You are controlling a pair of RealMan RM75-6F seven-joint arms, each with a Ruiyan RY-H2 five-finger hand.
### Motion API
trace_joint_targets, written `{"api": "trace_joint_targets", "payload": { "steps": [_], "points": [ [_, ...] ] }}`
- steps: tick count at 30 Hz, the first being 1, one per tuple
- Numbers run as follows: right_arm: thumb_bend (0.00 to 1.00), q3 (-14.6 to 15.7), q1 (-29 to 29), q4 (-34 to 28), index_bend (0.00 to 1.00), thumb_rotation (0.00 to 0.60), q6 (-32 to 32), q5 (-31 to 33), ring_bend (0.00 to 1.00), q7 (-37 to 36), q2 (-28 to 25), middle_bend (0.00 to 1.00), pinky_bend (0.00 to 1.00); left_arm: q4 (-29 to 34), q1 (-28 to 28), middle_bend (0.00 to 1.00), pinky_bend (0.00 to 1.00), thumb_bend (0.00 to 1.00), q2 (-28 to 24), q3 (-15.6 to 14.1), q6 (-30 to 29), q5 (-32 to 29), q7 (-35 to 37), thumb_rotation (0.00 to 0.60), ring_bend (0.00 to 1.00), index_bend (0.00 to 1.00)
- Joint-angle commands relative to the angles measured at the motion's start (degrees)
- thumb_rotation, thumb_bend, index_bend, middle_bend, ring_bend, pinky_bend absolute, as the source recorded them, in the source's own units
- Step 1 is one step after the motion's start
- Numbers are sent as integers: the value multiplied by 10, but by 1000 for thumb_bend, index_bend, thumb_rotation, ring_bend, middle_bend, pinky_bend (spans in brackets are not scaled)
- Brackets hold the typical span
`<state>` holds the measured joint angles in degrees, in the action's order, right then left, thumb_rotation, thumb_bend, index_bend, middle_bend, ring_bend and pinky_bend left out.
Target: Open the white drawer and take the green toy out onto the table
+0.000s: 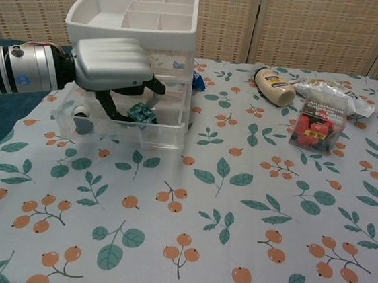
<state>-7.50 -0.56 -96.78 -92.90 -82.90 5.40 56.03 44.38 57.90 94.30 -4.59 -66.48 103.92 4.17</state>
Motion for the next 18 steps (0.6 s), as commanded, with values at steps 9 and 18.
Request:
{"api": "trace_joint_targets", "payload": {
  "steps": [9, 18],
  "points": [
    [328, -1, 2, 0, 277, 600, 1, -3, 198, -1, 2, 293, 297, 52, -16, 946, 1000, 226, -39, 14, -30, -15, -19, 600, 1000, 523],
    [328, -3, 8, -1, 277, 600, 4, -7, 198, 0, 3, 293, 297, 154, -55, 946, 1000, 226, -109, 16, -71, -23, -56, 600, 1000, 517]
  ]
}}
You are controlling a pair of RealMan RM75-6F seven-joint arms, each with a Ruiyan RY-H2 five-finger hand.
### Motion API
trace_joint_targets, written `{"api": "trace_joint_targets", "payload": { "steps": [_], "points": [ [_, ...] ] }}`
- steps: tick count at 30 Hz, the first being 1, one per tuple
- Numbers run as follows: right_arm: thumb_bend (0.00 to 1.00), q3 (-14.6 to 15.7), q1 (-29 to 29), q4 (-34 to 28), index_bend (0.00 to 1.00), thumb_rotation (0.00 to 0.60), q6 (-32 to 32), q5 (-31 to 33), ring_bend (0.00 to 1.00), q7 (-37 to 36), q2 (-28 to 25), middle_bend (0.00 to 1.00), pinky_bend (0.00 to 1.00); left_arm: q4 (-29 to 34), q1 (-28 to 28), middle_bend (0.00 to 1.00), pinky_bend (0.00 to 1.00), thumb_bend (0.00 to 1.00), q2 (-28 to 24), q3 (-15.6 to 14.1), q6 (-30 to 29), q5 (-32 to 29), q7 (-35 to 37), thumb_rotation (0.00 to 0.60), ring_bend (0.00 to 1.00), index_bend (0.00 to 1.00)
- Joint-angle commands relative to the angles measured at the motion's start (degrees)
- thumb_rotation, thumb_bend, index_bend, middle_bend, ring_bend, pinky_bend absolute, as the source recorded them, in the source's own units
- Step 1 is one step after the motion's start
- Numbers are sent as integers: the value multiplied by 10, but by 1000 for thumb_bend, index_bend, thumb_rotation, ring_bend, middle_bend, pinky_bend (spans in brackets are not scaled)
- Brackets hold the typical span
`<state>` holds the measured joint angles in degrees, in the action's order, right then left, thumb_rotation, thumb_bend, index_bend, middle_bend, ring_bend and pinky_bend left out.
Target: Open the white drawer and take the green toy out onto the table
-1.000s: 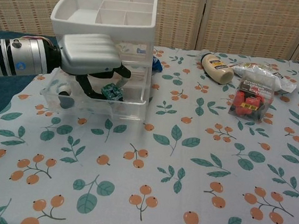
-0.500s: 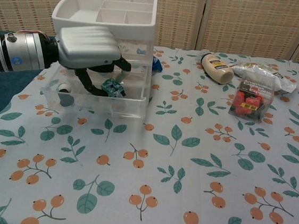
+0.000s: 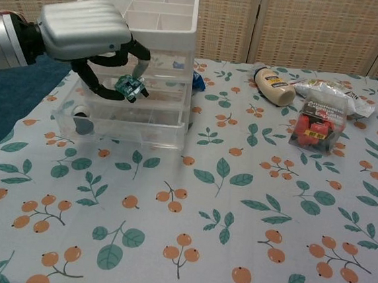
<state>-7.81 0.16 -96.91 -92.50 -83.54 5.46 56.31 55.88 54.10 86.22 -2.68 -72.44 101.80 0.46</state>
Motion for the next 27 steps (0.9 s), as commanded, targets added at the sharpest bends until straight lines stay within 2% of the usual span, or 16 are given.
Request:
{"api": "trace_joint_targets", "payload": {
  "steps": [1, 7, 15, 21, 27],
  "points": [
    [328, 0, 1, 0, 277, 600, 1, -1, 198, 0, 0, 293, 297, 53, -22, 946, 1000, 226, -38, -6, -14, -1, -27, 600, 1000, 516],
    [328, -1, 3, -1, 277, 600, 2, -3, 198, -1, 1, 293, 297, 145, -55, 946, 1000, 226, -95, -26, -29, 13, -76, 600, 1000, 515],
    [329, -1, 3, -6, 277, 600, -4, -9, 198, 4, -1, 293, 297, 223, -85, 946, 1000, 226, -129, -53, -38, 49, -110, 600, 1000, 514],
    [328, 1, -1, -9, 277, 600, -10, -11, 198, 4, -1, 293, 297, 231, -98, 946, 1000, 226, -112, -64, -34, 76, -118, 600, 1000, 507],
    [329, 3, -7, -8, 277, 600, -15, -11, 198, 2, -1, 293, 297, 195, -95, 946, 1000, 226, -71, -62, 0, 79, -111, 600, 1000, 500]
  ]
}}
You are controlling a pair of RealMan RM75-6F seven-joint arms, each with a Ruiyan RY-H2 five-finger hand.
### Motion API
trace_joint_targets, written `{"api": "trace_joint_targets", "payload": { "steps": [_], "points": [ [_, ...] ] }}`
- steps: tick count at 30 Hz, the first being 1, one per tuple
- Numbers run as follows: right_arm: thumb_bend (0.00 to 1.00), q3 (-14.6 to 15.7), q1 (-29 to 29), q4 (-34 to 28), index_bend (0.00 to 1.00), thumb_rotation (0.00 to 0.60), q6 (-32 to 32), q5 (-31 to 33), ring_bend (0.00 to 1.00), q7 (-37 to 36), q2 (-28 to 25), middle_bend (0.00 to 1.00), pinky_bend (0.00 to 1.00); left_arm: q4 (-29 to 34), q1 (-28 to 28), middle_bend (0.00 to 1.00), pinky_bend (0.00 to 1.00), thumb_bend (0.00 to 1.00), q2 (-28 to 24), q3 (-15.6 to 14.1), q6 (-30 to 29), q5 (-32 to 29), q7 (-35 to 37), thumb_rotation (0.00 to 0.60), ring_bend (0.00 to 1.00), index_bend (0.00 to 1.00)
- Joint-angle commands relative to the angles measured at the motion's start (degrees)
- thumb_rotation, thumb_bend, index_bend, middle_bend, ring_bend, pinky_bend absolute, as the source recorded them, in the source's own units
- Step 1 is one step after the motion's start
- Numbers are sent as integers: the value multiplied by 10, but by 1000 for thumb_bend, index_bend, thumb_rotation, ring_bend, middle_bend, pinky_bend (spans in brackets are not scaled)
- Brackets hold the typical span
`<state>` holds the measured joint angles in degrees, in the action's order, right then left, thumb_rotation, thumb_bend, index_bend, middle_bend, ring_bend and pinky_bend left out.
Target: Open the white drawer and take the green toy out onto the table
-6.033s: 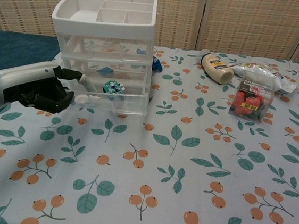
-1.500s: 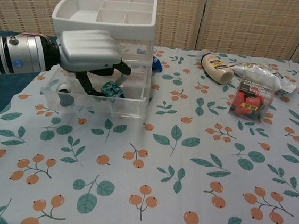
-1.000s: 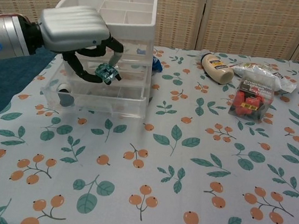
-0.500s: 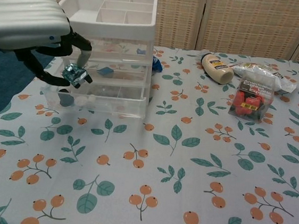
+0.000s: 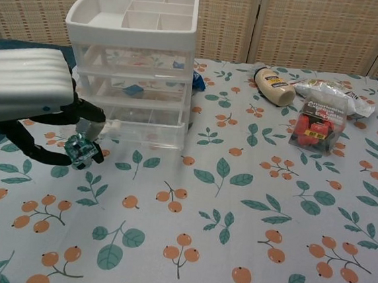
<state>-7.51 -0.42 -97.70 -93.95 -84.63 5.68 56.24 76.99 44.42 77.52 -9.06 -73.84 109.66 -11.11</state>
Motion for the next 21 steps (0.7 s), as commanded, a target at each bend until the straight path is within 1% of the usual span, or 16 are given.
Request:
{"api": "trace_joint_targets", "payload": {
  "steps": [1, 8, 10, 12, 15, 18, 21],
  "points": [
    [329, 1, -2, 1, 277, 600, -2, 0, 198, -1, 0, 293, 297, -24, 2, 946, 1000, 226, 25, 4, 20, -2, 10, 600, 1000, 500],
    [328, 2, -4, 3, 277, 600, -2, 1, 198, -4, 0, 293, 297, -89, 1, 946, 1000, 226, 75, 5, 44, -11, 37, 600, 1000, 476],
    [328, 1, -5, 4, 277, 600, -3, 2, 198, -4, 0, 293, 297, -97, -2, 946, 1000, 226, 83, 8, 43, -15, 43, 600, 1000, 443],
    [329, 1, -5, 4, 277, 600, -5, 1, 198, -5, 0, 293, 297, -101, -5, 945, 1000, 226, 87, 10, 39, -17, 46, 600, 1000, 384],
    [329, 0, -6, 3, 277, 600, -6, 0, 198, -4, 0, 293, 297, -104, -9, 945, 1000, 226, 88, 13, 27, -16, 53, 600, 1000, 336],
    [328, 0, -6, 3, 277, 600, -7, 0, 198, -4, 0, 297, 297, -97, -16, 945, 1000, 226, 85, 17, -5, -13, 73, 600, 1000, 335],
    [328, 0, -6, 2, 277, 600, -7, -1, 198, -3, -1, 299, 297, -80, -28, 943, 1000, 226, 70, 30, -36, -21, 79, 600, 1000, 334]
  ]
}}
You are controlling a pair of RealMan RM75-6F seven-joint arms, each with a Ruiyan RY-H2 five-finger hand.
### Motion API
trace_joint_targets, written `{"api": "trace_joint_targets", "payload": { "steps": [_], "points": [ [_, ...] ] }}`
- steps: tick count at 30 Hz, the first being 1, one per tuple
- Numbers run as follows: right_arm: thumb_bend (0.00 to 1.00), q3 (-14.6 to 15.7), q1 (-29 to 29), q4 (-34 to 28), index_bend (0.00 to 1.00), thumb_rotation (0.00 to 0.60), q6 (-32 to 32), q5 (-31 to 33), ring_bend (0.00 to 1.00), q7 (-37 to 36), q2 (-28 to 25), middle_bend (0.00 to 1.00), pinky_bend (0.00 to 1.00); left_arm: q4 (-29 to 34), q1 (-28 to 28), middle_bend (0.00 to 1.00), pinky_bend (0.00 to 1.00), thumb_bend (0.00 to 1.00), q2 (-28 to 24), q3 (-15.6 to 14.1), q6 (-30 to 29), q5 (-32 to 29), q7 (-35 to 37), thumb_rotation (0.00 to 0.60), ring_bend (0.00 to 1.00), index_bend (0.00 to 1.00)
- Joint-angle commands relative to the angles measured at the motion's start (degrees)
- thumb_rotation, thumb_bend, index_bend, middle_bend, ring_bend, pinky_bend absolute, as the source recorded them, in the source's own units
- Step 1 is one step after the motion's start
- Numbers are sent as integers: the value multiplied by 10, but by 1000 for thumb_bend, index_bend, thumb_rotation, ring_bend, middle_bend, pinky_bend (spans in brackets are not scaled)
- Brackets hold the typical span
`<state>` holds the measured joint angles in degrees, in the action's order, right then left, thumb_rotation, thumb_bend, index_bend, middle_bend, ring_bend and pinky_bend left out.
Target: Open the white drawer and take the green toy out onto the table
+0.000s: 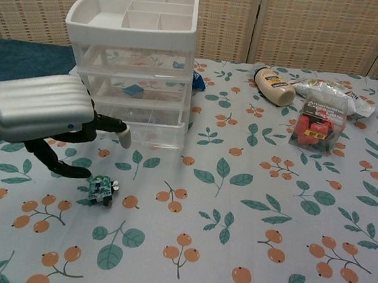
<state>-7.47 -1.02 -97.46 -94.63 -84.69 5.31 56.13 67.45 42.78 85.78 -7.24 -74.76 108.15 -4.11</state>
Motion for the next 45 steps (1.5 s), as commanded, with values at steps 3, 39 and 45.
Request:
{"api": "trace_joint_targets", "payload": {
  "steps": [3, 39, 45],
  "points": [
    [328, 0, 1, -1, 277, 600, 1, -2, 198, 1, -1, 299, 297, 44, -24, 937, 1000, 226, -37, 29, -46, -25, 0, 600, 1000, 334],
    [341, 26, 44, 49, 277, 600, 99, -17, 198, -81, 28, 299, 297, 260, -271, 500, 594, 226, -187, 94, -115, -335, -138, 600, 491, 276],
    [342, 31, 46, 53, 277, 600, 101, -25, 198, -98, 30, 299, 297, 283, -300, 500, 583, 226, -188, 81, -143, -312, -151, 600, 499, 277]
  ]
}}
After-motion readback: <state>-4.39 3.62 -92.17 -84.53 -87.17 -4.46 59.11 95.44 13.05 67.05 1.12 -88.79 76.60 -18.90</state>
